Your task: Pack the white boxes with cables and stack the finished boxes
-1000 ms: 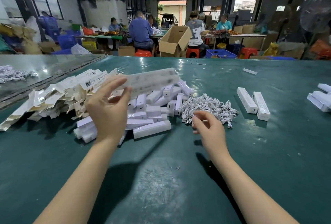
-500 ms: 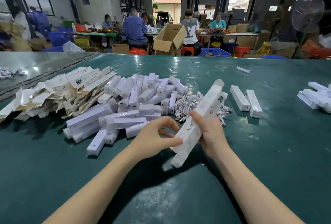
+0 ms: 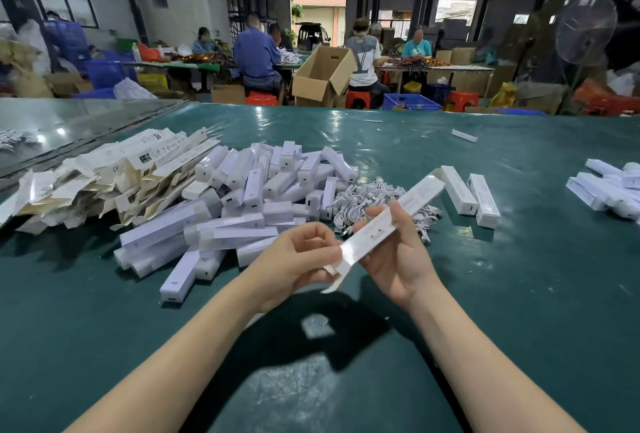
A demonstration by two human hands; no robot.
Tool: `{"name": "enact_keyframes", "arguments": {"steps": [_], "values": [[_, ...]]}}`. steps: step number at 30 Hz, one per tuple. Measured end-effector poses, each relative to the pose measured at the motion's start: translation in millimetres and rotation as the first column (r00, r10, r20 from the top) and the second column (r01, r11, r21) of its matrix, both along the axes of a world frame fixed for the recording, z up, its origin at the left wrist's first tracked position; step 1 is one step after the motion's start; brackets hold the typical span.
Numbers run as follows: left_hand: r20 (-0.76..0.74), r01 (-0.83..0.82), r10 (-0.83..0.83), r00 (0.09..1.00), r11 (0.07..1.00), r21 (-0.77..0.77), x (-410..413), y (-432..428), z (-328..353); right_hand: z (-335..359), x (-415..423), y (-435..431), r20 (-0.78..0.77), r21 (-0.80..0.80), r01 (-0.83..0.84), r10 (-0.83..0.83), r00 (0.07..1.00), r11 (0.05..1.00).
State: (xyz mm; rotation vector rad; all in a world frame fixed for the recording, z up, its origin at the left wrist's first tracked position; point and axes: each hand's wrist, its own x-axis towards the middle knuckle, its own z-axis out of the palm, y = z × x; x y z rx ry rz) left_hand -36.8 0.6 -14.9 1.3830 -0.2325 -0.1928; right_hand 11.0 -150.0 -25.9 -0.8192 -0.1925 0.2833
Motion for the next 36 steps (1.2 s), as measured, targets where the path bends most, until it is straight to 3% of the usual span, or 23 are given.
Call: {"name": "enact_keyframes", "arguments": {"steps": [5, 12, 20, 24, 28, 32, 36], "values": [[0.091, -0.090, 0.098, 0.991, 0.992, -0.093, 0.4, 5.5, 3.4, -1.2, 1.0, -0.1, -0.066, 0.161, -0.110, 0.122, 0.990, 0.981], [0.154, -0.296, 0.311, 0.938, 0.949, -0.112, 6.9, 4.8, 0.6, -3.3, 3.4, -8.0, 0.041, 0.233, -0.158, 0.152, 0.987, 0.960], [-0.227, -0.323, 0.259, 0.939, 0.891, -0.319, 7.7, 2.9, 5.9, -9.2, 5.5, -7.1, 0.056, 0.160, -0.130, 0.122, 0.991, 0.978], [-0.144, -0.421, 0.395, 0.907, 0.856, -0.301, 7.3, -5.1, 6.2, -9.1, 4.6, -4.8, 0.090, 0.193, -0.132, 0.117, 0.989, 0.972], [-0.001, -0.452, 0.454, 0.891, 0.885, -0.113, 5.7, -12.5, 2.2, -6.6, 3.4, -7.2, 0.114, 0.153, -0.142, 0.125, 0.986, 0.978], [-0.142, -0.410, 0.386, 0.912, 0.879, -0.245, 3.4, -11.4, 3.9, -4.7, 0.2, -8.7, 0.094, 0.110, -0.136, 0.126, 0.988, 0.985], [-0.183, -0.361, 0.314, 0.932, 0.851, -0.382, 3.8, -9.1, 6.1, 0.1, -3.1, -9.2, 0.052, 0.109, -0.126, 0.121, 0.991, 0.986]]}}
